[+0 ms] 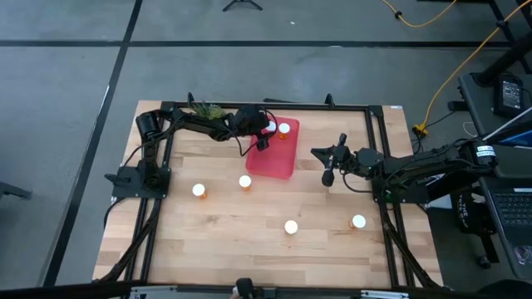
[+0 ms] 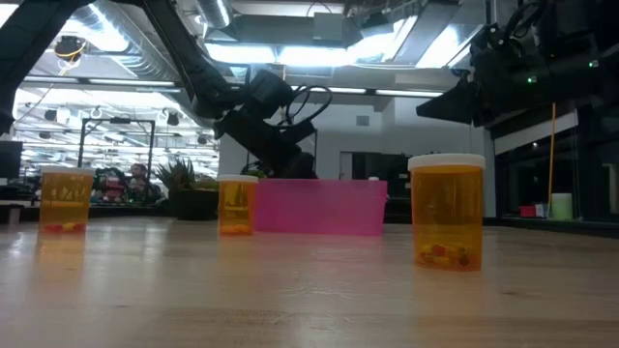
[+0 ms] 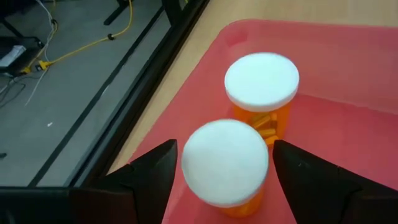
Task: Pick and place pill bottles into a basket
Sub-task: Put the orange pill bottle into the red bin
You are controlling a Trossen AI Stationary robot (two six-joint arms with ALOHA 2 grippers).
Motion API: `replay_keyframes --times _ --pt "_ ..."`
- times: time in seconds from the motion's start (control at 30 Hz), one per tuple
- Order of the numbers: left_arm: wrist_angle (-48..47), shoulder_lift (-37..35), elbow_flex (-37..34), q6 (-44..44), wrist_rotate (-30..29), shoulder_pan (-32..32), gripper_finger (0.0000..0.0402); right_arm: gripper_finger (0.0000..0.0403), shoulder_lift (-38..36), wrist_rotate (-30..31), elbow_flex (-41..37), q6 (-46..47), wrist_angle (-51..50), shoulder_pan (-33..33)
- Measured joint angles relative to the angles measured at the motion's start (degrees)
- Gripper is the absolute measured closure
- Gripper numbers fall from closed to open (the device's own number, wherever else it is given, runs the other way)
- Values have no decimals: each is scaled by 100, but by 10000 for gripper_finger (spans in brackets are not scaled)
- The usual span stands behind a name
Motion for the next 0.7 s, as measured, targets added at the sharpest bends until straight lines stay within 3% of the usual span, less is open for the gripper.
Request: replay_keyframes --times 0.33,0.7 --pt "-55 -414 7 7 196 -7 142 368 -1 0 0 11 -101 1" --pt "-1425 -2107 11 632 694 -103 170 368 -1 -2 0 39 -217 0"
